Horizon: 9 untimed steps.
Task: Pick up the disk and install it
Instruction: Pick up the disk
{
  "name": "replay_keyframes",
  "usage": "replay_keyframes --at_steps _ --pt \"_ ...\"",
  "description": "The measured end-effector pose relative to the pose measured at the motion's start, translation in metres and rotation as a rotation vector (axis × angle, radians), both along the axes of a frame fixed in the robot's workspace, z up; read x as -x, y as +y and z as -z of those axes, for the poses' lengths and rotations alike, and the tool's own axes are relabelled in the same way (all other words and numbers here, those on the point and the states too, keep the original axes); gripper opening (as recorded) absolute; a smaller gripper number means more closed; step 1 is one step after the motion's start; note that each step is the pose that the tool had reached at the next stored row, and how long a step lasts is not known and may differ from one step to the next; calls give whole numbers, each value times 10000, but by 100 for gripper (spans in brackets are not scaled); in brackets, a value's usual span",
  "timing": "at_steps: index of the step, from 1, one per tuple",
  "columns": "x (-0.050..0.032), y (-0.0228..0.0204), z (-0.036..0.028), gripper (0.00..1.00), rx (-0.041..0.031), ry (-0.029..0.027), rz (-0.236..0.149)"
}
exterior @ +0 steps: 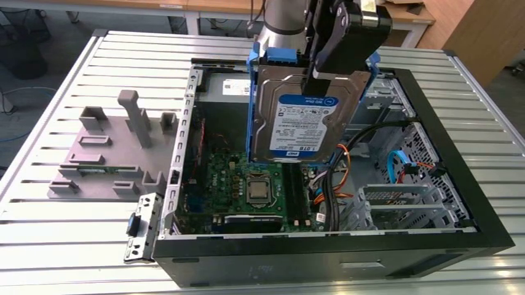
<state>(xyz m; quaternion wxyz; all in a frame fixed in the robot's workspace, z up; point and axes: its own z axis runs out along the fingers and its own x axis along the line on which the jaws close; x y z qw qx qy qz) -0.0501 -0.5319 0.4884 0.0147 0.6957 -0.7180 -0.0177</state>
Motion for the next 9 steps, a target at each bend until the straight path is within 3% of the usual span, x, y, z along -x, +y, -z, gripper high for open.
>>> replay_keyframes --at_steps 5,9 --pt "-3 0 -1 35 -1 -1 -1" --pt "-58 0 -1 35 -1 -1 -1"
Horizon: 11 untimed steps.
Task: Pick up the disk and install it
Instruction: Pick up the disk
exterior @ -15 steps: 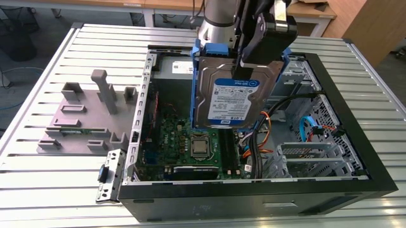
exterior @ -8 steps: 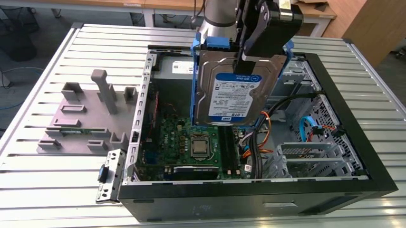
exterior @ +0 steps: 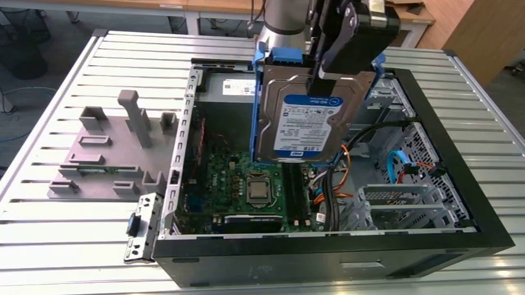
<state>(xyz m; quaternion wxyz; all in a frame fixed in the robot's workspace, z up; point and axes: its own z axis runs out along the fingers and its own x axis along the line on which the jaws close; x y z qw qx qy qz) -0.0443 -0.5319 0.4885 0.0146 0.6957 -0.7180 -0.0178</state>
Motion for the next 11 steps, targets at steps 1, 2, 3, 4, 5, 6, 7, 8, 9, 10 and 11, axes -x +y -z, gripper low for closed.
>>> replay_keyframes --at_steps 1,2,3,4,5,6,7,8,9,10,11 --pt "-23 0 0 35 0 0 1" --pt "-48 0 0 35 0 0 1" --pt "-74 0 0 35 0 0 1" --pt "-101 0 0 35 0 0 1" --pt "-132 0 0 35 -1 0 0" --pt "-162 0 0 35 0 0 1" --pt "-191 0 0 35 0 0 1" --pt "-220 0 0 35 -1 0 1" --pt "-250 0 0 35 -1 0 1" --pt "-280 0 0 35 0 0 0" --pt "-309 0 0 35 0 0 0"
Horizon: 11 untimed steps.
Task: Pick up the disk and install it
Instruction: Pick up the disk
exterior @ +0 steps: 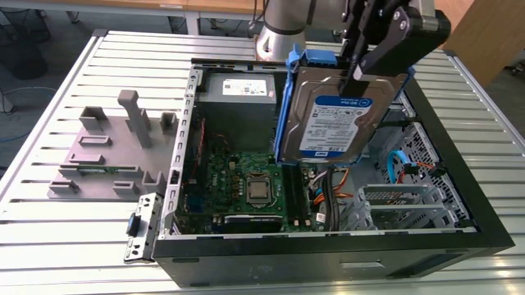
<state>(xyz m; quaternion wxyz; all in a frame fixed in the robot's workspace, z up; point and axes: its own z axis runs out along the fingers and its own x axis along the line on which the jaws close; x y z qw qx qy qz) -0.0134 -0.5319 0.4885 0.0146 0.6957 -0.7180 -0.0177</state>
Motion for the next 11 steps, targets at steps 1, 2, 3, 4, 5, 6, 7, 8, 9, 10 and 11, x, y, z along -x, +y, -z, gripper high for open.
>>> replay_keyframes --at_steps 1,2,3,4,5,6,7,8,9,10,11 --pt "-31 0 0 35 0 0 0" --pt "-62 0 0 35 0 0 0" --pt "-96 0 0 35 -1 0 0" --pt "-128 0 0 35 -1 0 1" --pt "-160 1 1 35 -1 0 1" --pt "-195 1 0 35 0 1 0" --pt "-226 1 -1 35 1 1 0" --pt "-252 1 0 35 1 1 0" --pt "-280 0 0 35 0 1 0" --pt "-300 1 0 35 0 1 0" --pt "-312 0 1 35 -1 1 0"
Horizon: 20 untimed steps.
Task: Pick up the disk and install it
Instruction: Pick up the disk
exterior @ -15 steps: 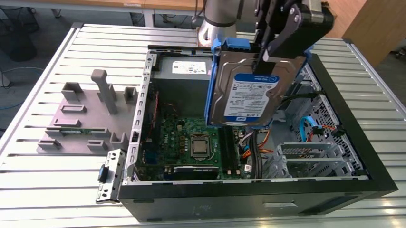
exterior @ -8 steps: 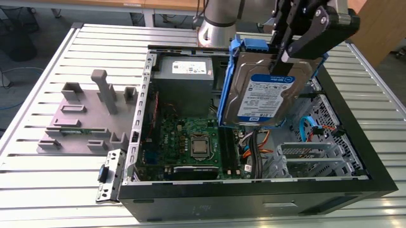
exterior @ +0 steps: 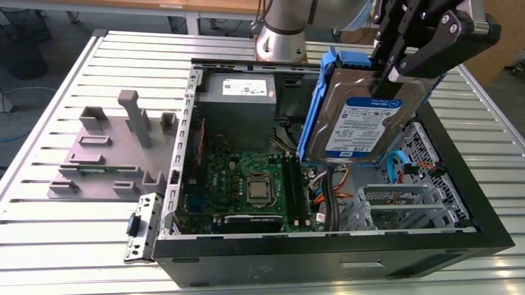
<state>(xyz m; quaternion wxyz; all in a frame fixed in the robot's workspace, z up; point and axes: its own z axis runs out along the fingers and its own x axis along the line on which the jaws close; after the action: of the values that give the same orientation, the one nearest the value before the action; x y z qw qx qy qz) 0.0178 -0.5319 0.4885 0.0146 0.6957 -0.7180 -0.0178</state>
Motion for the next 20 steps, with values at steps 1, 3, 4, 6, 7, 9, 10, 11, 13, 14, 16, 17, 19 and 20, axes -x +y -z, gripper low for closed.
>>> replay_keyframes --at_steps 1,3,4,6,7,9,10,11,13,14,16,17,19,20 --pt "-10 -4 1 35 -1 0 1" --pt "-35 -20 0 35 0 0 0" --pt "-47 -34 0 35 2 0 0" --pt "-69 -75 0 35 0 0 0" --pt "-80 -96 0 35 0 0 0" --pt "-98 -140 1 35 -1 0 1" --pt "-107 -162 1 35 -2 0 1" --pt "-115 -184 1 35 -1 0 0" --pt "-131 -229 2 35 -1 0 0" --pt "-137 -251 1 35 -1 0 1" --pt "-148 -296 3 35 -3 0 1" --pt "-151 -320 3 35 -5 0 0" --pt "-159 -366 4 35 -7 0 0" --pt "-164 -387 5 35 -7 0 1"
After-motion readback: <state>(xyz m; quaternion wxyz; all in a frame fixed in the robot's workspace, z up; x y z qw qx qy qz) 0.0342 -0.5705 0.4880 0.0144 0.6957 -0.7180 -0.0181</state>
